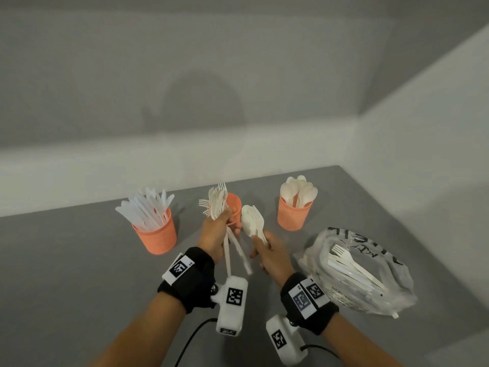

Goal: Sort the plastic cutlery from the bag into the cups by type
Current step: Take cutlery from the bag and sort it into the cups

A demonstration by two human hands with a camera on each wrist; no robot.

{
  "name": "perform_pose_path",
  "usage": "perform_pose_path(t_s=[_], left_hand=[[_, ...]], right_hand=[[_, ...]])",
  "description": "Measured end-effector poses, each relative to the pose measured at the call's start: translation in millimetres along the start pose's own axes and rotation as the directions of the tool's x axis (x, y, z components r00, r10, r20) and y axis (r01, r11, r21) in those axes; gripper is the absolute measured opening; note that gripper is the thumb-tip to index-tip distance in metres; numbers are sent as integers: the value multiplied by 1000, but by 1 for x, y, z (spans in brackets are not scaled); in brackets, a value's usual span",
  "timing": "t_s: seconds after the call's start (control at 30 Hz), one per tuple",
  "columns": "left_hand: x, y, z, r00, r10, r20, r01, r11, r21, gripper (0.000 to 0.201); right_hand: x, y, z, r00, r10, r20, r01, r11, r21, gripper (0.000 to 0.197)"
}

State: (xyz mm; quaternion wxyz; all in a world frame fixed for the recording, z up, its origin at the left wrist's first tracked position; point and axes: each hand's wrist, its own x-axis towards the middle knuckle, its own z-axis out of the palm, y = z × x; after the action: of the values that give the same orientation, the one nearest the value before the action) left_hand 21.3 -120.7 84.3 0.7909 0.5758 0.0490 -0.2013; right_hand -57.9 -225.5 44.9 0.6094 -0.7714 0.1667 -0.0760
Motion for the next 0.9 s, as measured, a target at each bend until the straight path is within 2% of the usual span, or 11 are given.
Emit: perform_pose_path(t_s=[0.07,0.13,0.2,0.27,0.37,0.43,0.53,0.6,0.67,0.8,0.9], left_hand=[[-4,6,5,996,92,17,-93,992,82,26],[-8,10,11,979,196,56,-204,948,243,32],[-8,11,15,963,259,79,-270,891,365,28],[-5,10,17,965,235,117,-262,891,372,5],[0,6,21,957,206,206,-273,879,391,32],[1,4,26,938,227,261,-323,845,427,35],[3,-1,34,925,239,296,-360,800,480,16],[8,-6,36,921,266,286,-382,762,523,25],[9,-8,42,919,283,273,-391,739,549,28],[8,-8,57,932,295,213,-362,812,458,19],[5,-11,65,960,224,167,-271,894,358,15]], right_hand=[[3,2,-4,998,-62,-14,60,993,-97,16],[5,1,-10,994,-110,-23,104,978,-182,22],[6,-1,-17,989,-146,-16,136,953,-272,22],[7,-2,-25,988,-156,5,149,933,-328,15],[8,-4,-38,983,-168,67,181,928,-327,24],[9,-5,-46,979,-143,148,180,943,-279,27],[9,-7,-57,966,-15,259,63,982,-178,26],[7,-8,-63,956,75,285,-50,994,-94,25],[7,-8,-67,951,142,276,-140,990,-25,34],[13,-3,-68,926,233,297,-277,954,114,51],[17,-4,-68,944,241,227,-280,946,161,54]])
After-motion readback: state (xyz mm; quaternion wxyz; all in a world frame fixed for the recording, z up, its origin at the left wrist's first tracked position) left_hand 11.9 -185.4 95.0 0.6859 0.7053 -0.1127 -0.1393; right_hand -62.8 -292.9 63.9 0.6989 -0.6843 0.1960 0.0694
